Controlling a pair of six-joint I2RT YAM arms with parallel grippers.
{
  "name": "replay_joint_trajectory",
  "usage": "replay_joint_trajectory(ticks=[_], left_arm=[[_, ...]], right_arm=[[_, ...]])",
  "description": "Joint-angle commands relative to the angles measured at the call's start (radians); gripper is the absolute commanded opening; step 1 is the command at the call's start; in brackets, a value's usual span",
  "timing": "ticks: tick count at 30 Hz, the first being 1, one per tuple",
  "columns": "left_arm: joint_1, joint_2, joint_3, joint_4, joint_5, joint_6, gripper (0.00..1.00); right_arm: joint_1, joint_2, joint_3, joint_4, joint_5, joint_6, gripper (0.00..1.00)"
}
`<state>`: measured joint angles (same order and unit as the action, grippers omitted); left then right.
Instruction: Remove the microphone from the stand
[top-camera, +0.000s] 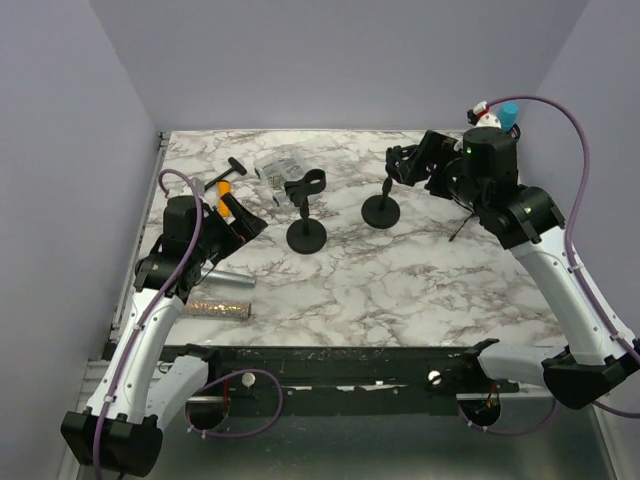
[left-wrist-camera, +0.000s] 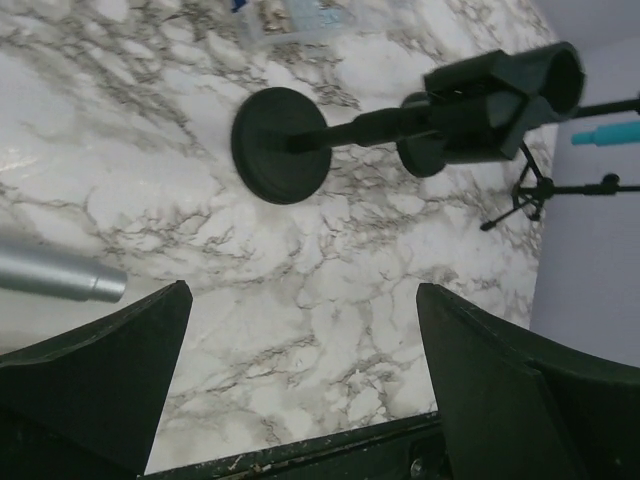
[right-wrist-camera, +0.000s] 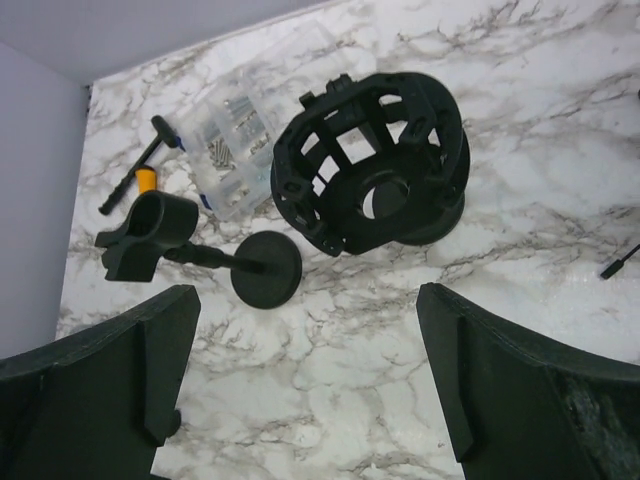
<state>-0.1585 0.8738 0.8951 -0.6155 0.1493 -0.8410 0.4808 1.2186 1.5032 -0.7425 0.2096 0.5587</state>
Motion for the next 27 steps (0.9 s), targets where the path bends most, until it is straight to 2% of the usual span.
replay_joint_trajectory(ticks=[1,2,6,9,15,22,27], left_arm=[[-0.058,-0.048,0.003,0.186,0.217,0.117,0.99],[-0.063,-0.053,0.001,0.25,0.284,0.129,0.99],[-0.119,-0.008,0.035,0.471,0.395,0.129,0.99],[-0.163,0.123,0.137,0.537,0.439,0.112,0.98],[-0.233,0.439,0.385,0.7,0.519,-0.005,0.9],[-0.316,0.832,0.806,0.62,0.538,-0.014,0.89],[-0.344,1.015,1.019,0.538,0.496,-0.017,0.89]], right_arm=[[-0.01,0.015,0.063,-0.057,0.06,-0.051,1.0],[-0.01,0.012,0.067,-0.062,0.059,-0.055,1.0],[-0.01,-0.026,0.032,-0.051,0.004,-0.059,1.0],[-0.01,-0.072,-0.013,-0.042,-0.017,-0.045,1.0],[-0.01,-0.161,-0.063,-0.051,-0.04,-0.016,1.0],[-0.01,-0.26,-0.092,-0.071,-0.034,-0.017,1.0],[-0.01,-0.314,-0.1,-0.093,-0.038,-0.029,1.0]])
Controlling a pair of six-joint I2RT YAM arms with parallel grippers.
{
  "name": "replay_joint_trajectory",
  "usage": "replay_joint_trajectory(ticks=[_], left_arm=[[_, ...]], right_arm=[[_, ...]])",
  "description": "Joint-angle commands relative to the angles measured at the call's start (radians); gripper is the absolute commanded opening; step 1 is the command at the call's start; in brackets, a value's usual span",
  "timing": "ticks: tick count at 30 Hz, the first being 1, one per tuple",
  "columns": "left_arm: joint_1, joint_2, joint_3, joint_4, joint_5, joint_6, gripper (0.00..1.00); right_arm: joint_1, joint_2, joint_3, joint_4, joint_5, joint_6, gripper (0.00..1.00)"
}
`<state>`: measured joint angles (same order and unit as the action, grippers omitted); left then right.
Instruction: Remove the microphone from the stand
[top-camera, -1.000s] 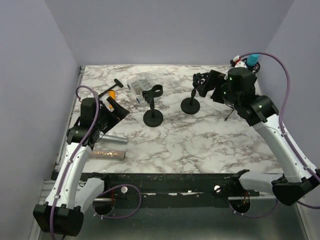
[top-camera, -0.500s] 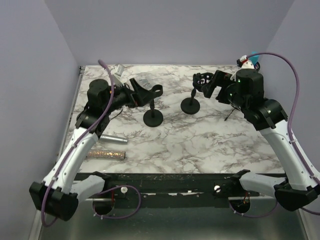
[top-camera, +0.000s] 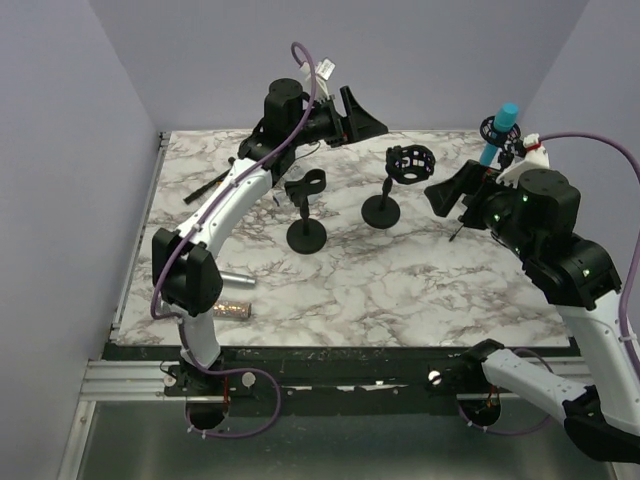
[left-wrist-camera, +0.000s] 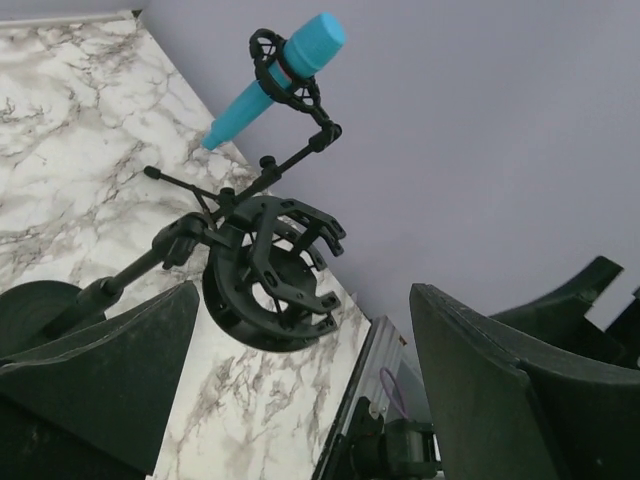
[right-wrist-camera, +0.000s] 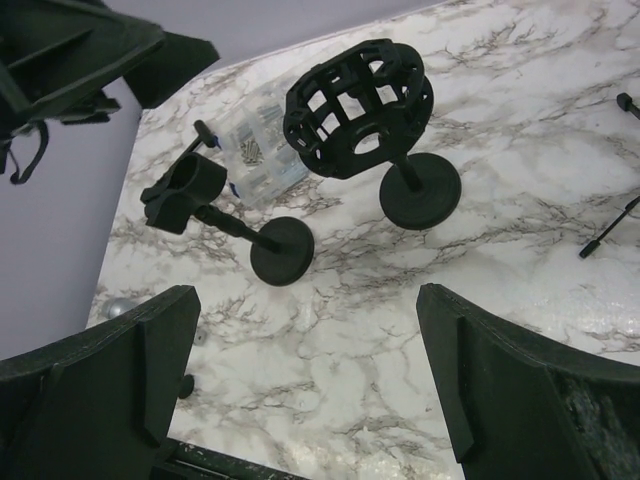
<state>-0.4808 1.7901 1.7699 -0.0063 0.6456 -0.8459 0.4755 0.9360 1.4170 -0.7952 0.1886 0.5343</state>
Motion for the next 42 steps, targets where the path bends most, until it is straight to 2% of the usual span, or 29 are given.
replay_joint_trajectory(ticks=[1,16,22,28,31,32,33,42], left_arm=[[-0.027,0.121,0.177,-0.086,-0.011,-0.013,0.89],[-0.069,0.354,0.352,-0.138,-0.088,-0.038,0.76],[-0.074,0.394,0.35,-0.145,-0.086,-0.033,0.66],[-0.088,0.419,0.32,-0.146,-0.081,-0.003,0.6],[-0.087,0.428,0.304,-0.164,-0.101,0.02,0.53],[-0.088,0.438,0.299,-0.207,-0.129,0.05,0.44],[-0.088,0.445,0.299,-0.217,-0.135,0.061,0.41],[-0.088,0.482,0.259,-0.248,-0.174,0.1,0.4]], right_arm=[[-0.005,-0.038,-0.015,-0.047,-0.011,-0.009,1.0],[-0.005,-0.112,-0.062,-0.071,-0.001,-0.023,1.0],[-0.005,-0.122,-0.077,-0.072,0.0,-0.022,1.0],[-0.005,-0.121,-0.084,-0.071,-0.005,-0.022,1.0],[-0.005,-0.123,-0.087,-0.07,-0.008,-0.021,1.0],[-0.005,-0.127,-0.091,-0.071,-0.005,-0.021,1.0],[-0.005,-0.128,-0.093,-0.071,-0.005,-0.023,1.0],[-0.005,-0.129,-0.109,-0.066,-0.012,-0.018,1.0]])
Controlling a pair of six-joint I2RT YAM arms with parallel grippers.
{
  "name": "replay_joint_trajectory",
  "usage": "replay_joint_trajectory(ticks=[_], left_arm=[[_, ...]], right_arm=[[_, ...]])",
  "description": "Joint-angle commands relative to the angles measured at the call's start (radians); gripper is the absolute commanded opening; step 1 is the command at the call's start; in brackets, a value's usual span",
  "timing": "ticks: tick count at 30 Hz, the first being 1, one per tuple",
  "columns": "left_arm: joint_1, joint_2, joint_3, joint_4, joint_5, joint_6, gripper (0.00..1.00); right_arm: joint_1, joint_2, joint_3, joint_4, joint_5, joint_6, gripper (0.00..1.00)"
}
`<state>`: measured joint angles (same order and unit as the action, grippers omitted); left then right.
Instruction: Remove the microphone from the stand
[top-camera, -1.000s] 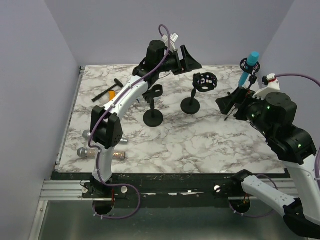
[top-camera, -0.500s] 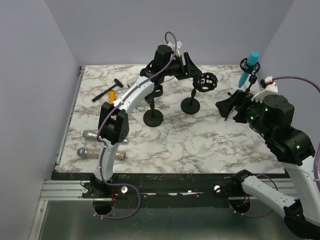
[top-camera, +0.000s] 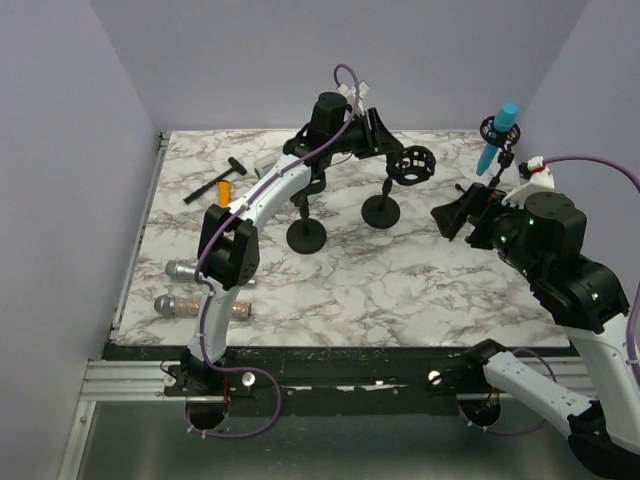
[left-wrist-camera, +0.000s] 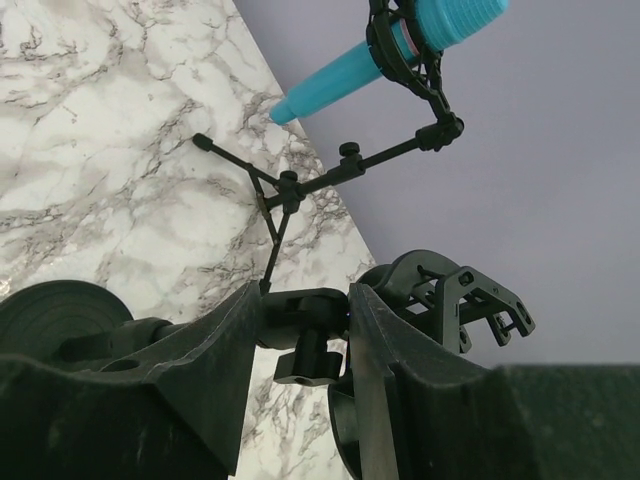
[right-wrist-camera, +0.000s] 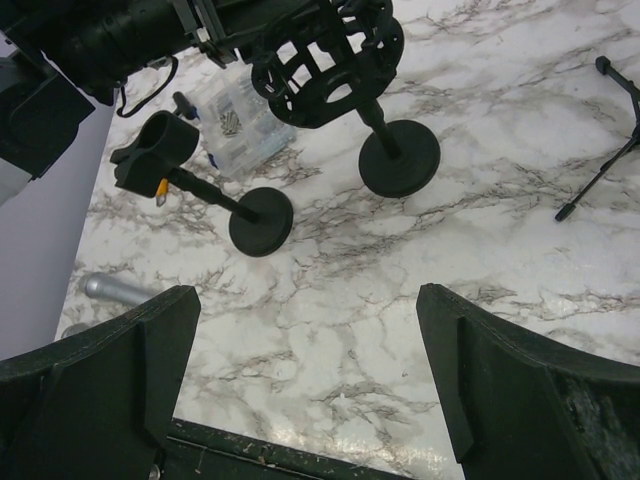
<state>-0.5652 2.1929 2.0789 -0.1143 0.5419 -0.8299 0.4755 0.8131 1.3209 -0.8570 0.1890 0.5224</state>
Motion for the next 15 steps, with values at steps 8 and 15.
replay_joint_trajectory(ticks=[8,15], left_arm=[[-0.01,0.112,-0.114,-0.143,-0.08,0.091,0.38],[-0.006,0.122,-0.123,-0.15,-0.091,0.109,0.38]], right_arm=[[-0.005,-0.002,-0.017,-0.001,-0.011,-0.005,1.0],[-0.005,0.006,-0.019,-0.002,-0.016,-0.006,1.0]])
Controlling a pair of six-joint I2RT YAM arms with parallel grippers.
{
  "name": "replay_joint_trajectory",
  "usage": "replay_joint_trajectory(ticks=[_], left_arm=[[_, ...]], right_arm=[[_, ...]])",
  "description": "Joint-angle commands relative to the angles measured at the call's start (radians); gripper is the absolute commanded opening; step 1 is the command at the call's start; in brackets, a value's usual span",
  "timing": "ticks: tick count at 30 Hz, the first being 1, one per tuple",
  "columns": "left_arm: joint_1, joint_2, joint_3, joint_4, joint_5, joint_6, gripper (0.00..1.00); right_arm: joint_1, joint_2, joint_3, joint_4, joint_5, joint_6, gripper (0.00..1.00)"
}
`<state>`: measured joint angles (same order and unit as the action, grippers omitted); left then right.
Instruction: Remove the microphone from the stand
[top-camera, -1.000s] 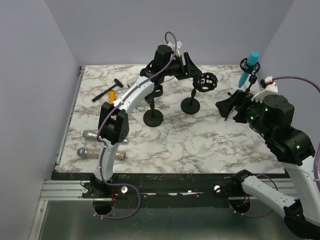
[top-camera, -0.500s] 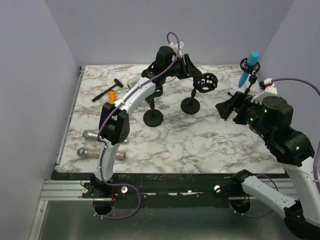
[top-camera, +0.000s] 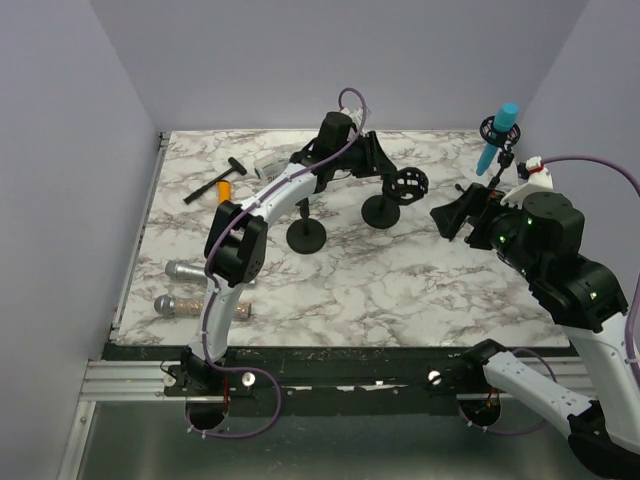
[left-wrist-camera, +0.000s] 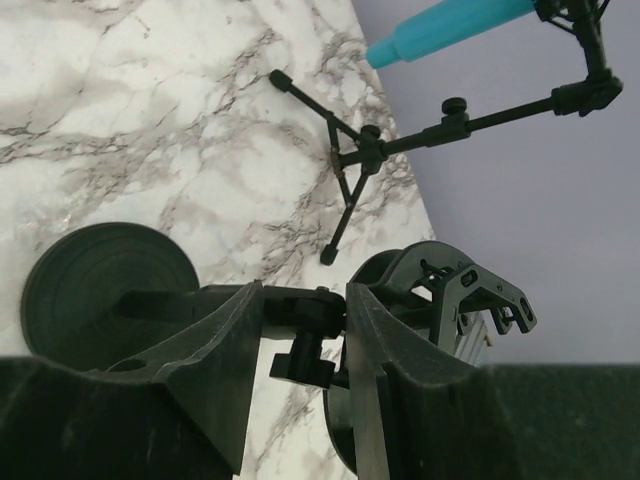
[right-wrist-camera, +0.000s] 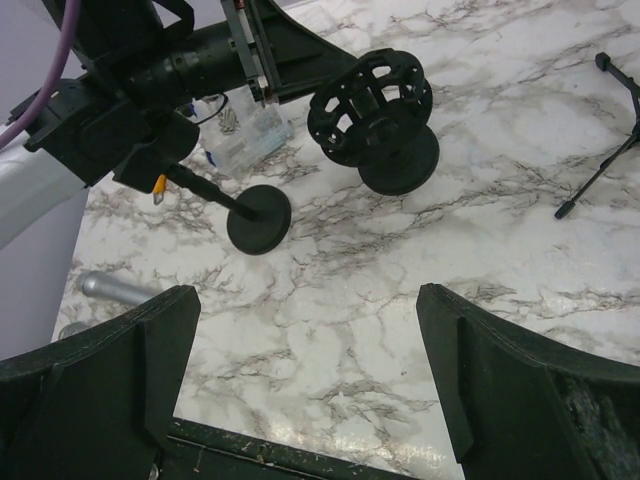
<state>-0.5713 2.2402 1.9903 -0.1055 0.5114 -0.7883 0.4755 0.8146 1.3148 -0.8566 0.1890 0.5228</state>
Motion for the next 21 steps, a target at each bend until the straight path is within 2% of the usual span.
replay_joint_trajectory(ticks=[1,4,13,21], left_arm=[[-0.001,0.076,-0.026,-0.165,-0.059,0.069,0.38],[0.003,0.076,0.013,-0.201,-0.05,0.072,0.45],[0.016,-0.006,0.182,-0.33,-0.002,0.07,0.79],[0.025,-0.077,0.387,-0.444,0.028,0.078,0.84]], right_arm=[[-0.005,0.005,-0.012,-0.002,-0.017,-0.007,1.0],[-0.005,0.007,-0.009,-0.003,-0.017,-0.006,1.0],[-0.005,0.01,-0.011,-0.003,-0.019,0.0,1.0],[-0.005,0.009,0.008,-0.016,0.012,0.004,1.0]])
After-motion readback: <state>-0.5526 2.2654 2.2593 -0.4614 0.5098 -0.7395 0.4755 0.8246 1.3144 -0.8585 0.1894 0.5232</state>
